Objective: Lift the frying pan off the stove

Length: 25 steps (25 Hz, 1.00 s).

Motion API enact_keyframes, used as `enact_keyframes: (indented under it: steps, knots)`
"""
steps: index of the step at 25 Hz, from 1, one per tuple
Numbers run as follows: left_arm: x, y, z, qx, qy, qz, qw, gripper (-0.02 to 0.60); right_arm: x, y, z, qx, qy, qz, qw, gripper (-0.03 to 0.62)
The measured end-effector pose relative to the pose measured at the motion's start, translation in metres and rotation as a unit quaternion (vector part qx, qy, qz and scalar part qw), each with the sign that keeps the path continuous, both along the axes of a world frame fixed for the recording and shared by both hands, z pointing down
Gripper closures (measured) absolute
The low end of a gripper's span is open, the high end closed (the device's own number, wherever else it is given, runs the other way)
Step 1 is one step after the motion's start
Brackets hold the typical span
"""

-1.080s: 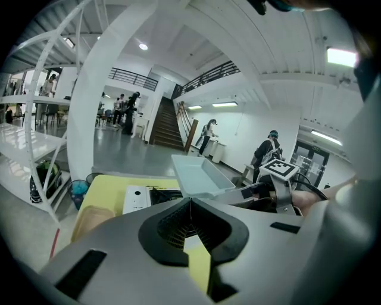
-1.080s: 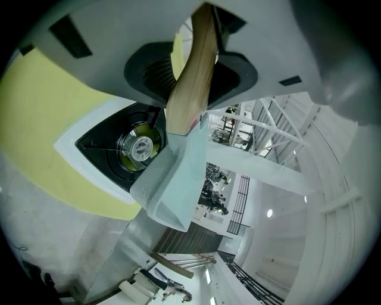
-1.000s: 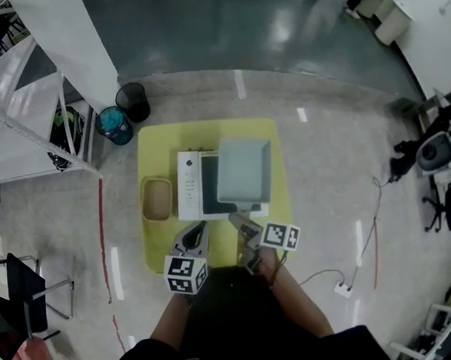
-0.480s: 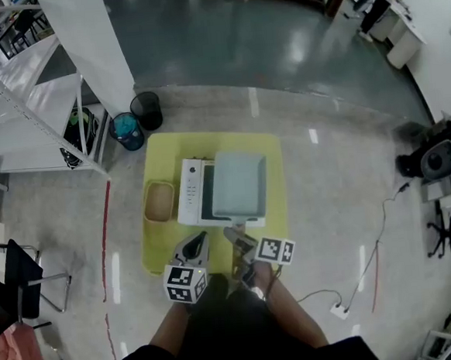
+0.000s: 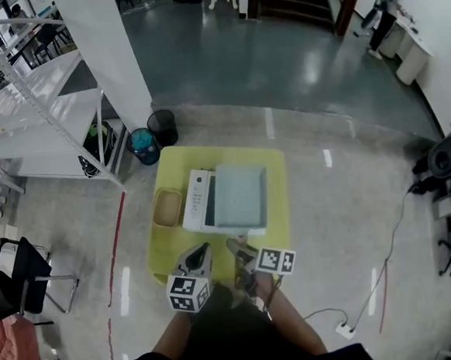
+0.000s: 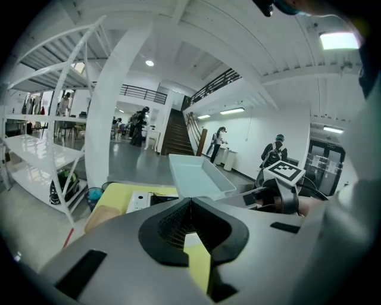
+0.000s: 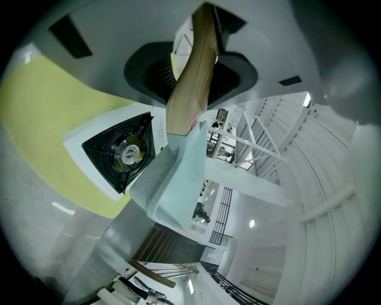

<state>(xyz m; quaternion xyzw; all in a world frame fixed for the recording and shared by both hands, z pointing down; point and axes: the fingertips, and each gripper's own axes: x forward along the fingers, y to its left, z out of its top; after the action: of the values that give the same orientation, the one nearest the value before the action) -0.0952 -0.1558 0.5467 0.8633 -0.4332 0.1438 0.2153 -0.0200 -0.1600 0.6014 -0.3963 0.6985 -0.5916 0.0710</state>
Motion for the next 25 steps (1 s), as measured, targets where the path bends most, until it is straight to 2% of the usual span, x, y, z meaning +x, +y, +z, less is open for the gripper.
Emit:
enact_keyframes:
  steps: [8, 25]
  knots:
    - [-0.004, 0.012, -0.021, 0.026, -0.003, -0.005, 0.9996, 0.538, -0.010, 0.013, -0.022, 0.024, -0.004, -0.013, 1.000, 0.442]
    - [-0.017, 0.036, -0.019, 0.027, -0.009, -0.013, 0.9995, 0.538, -0.015, 0.029, -0.036, 0.052, -0.017, -0.015, 0.998, 0.444]
